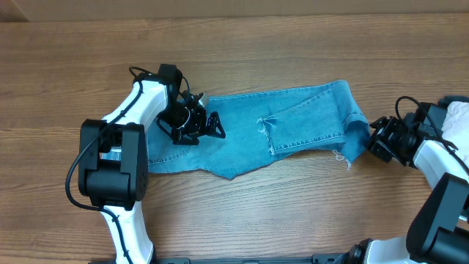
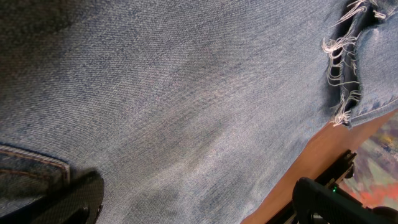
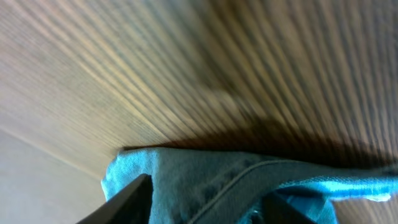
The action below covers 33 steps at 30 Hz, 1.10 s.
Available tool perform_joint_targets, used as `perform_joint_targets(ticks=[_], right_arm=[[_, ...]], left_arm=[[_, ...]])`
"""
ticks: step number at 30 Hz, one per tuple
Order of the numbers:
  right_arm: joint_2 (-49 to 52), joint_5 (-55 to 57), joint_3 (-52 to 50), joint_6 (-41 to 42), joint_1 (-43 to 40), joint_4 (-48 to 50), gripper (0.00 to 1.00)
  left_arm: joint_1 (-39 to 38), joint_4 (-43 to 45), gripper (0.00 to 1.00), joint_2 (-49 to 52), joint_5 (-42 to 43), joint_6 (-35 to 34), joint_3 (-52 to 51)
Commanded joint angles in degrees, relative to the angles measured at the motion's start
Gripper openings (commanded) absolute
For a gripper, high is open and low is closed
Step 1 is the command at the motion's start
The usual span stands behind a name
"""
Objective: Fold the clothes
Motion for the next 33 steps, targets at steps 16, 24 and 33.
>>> perform_joint_targets(ticks=[16, 24, 33], right_arm=[[-2.80, -4.11, 15.93, -72.98, 1.53, 1.77, 0.04], [-8.15, 8.22, 17.49, -88.08, 16.44, -9.38, 0.04], [-8.15, 28.50, 17.46, -85.07, 36.59, -22.64, 0.20]], left_arm=[[0.15, -0.57, 1.00, 1.14, -1.22, -0.17, -0.17], [0.15, -0.52, 1.00, 1.14, -1.18, -0.20, -0.17], [0.15, -0.79, 1.00, 1.14, -1.18, -0.20, -0.17]])
